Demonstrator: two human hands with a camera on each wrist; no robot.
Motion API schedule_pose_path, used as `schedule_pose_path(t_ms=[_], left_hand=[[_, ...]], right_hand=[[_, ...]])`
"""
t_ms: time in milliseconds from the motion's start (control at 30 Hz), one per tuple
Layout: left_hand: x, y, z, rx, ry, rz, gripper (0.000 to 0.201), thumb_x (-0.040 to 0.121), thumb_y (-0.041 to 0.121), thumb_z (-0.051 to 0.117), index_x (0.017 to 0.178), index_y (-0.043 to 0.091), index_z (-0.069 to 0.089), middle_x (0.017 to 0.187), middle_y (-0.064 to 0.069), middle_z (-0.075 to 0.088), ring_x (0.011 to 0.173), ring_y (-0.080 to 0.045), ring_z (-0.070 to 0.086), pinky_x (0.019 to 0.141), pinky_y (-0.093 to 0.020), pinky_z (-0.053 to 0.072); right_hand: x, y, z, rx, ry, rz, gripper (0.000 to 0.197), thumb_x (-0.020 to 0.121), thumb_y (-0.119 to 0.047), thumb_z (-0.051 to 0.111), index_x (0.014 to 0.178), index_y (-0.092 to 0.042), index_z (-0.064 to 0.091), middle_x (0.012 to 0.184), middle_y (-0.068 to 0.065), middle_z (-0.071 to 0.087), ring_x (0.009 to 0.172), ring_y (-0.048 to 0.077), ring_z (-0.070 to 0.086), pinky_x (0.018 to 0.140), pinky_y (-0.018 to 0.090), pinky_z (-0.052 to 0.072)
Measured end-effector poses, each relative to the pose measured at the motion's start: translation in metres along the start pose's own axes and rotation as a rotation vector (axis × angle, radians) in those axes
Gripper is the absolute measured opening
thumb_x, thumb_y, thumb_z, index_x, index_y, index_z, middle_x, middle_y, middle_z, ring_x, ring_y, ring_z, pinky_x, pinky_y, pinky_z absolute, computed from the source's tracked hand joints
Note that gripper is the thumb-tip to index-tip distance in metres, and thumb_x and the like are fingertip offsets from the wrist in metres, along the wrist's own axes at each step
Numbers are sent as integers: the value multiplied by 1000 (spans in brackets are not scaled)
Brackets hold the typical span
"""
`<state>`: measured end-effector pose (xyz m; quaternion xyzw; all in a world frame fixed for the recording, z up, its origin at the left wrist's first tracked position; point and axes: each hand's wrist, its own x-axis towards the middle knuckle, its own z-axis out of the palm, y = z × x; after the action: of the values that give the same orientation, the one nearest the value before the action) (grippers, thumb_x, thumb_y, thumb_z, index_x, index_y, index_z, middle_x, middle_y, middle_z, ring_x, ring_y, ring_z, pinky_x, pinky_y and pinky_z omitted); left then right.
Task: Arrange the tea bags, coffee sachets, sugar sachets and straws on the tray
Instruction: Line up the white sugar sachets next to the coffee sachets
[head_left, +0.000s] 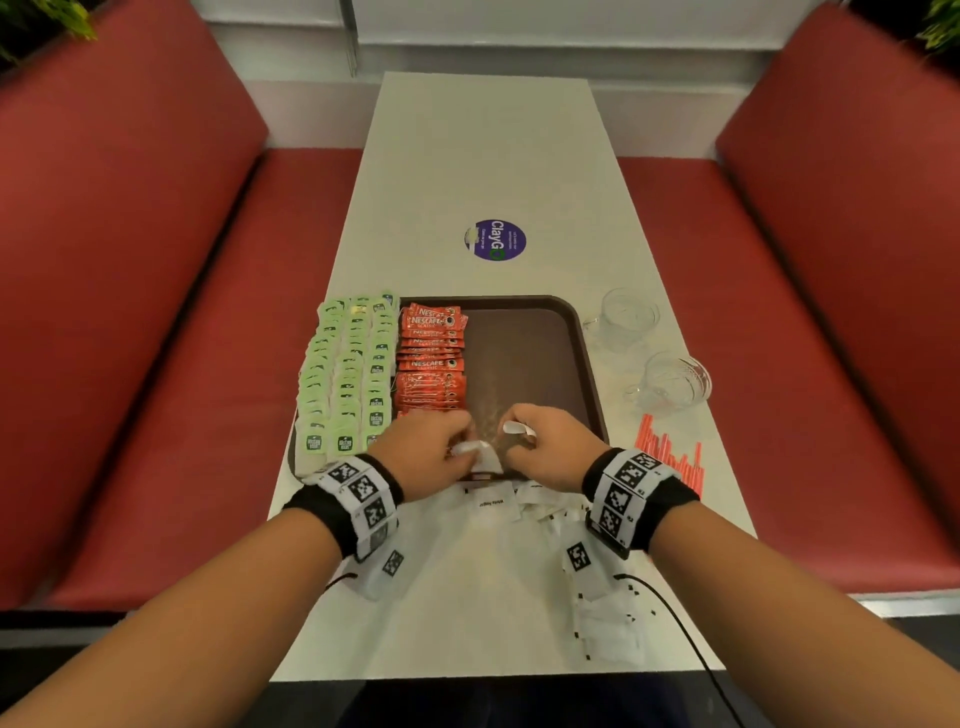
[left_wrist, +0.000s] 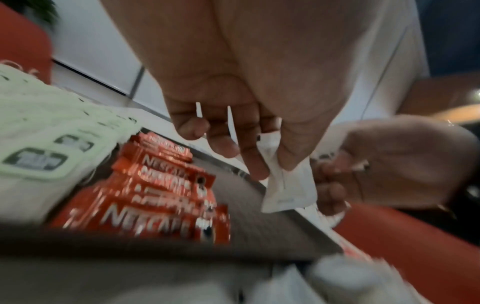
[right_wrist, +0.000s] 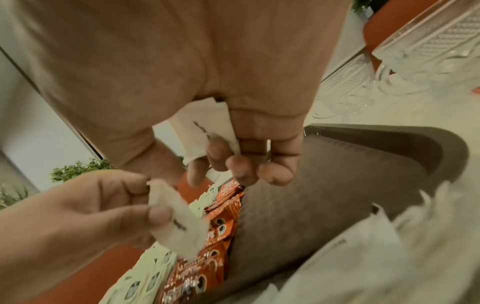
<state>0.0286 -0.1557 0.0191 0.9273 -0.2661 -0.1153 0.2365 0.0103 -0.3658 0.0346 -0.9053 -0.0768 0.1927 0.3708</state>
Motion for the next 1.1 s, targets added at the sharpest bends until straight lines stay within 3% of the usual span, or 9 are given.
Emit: schedule_pose_path(t_ms=[133, 267, 400, 533, 667, 767, 900, 1000, 1100], left_hand=[[14, 3, -25, -180, 111, -38, 9, 90, 41, 65, 92, 33, 61, 78, 15, 67, 71, 0, 60, 65, -22, 48], [34, 7, -33, -252, 155, -23, 8, 90, 38, 67, 88, 34, 61, 72, 14, 65, 64, -1, 56, 59, -16, 40], [60, -1, -34, -294, 192, -71, 8, 86, 29, 74, 90, 33, 68, 71, 12, 63, 61, -3, 50, 59, -20, 41], [87, -7, -37, -232, 147, -86, 12, 82, 28, 78, 89, 31, 69, 72, 15, 62, 63, 4, 52, 60, -11, 36], [111, -6, -38, -144, 77, -88, 24, 78, 31, 81, 90, 34, 61, 78, 13, 66, 74, 1, 59, 70, -22, 43], [123, -7, -36, -102, 119, -149, 27, 78, 28, 81, 91, 30, 57, 81, 11, 67, 75, -4, 60, 68, -22, 44], [146, -27, -33, -72, 283, -316, 27, 79, 23, 80, 82, 23, 53, 80, 5, 62, 74, -14, 59, 67, -28, 46], [170, -41, -30, -55, 319, -429, 15, 82, 23, 76, 80, 27, 62, 86, 4, 66, 85, -20, 64, 76, -29, 50], [196, -46, -25, -38, 282, -467, 4, 84, 22, 75, 84, 25, 73, 96, 0, 72, 95, -21, 67, 88, -34, 54]], right_hand=[[7, -3, -6, 44, 69, -71, 14, 85, -32, 68, 99, -29, 64, 91, -8, 67, 81, 9, 63, 75, 31, 54], [24, -3, -16, 80, 157, -95, 7, 94, -26, 62, 89, -30, 64, 77, -9, 63, 67, 5, 56, 62, 22, 46], [47, 8, -26, 46, 191, -100, 8, 95, -26, 60, 89, -29, 64, 77, -7, 65, 66, 6, 58, 59, 22, 44], [63, 24, -33, 61, 191, -95, 10, 93, -22, 60, 84, -23, 64, 74, -6, 63, 65, 8, 56, 58, 23, 41], [81, 38, -40, 11, 190, -91, 21, 90, -21, 61, 71, -26, 56, 68, -5, 58, 63, 10, 54, 57, 24, 39], [90, 43, -44, -7, 248, -74, 6, 90, -21, 60, 88, -17, 64, 81, 0, 64, 74, 19, 59, 66, 30, 44], [85, 47, -49, 249, 237, 13, 8, 96, -24, 52, 101, -19, 48, 81, -2, 55, 67, 16, 52, 63, 30, 40], [83, 48, -56, 352, 251, 28, 15, 86, -32, 48, 87, -20, 39, 73, 1, 46, 63, 18, 41, 62, 34, 36], [86, 51, -62, 401, 235, 23, 8, 89, -23, 43, 84, -17, 45, 73, 4, 61, 59, 20, 51, 61, 33, 41]])
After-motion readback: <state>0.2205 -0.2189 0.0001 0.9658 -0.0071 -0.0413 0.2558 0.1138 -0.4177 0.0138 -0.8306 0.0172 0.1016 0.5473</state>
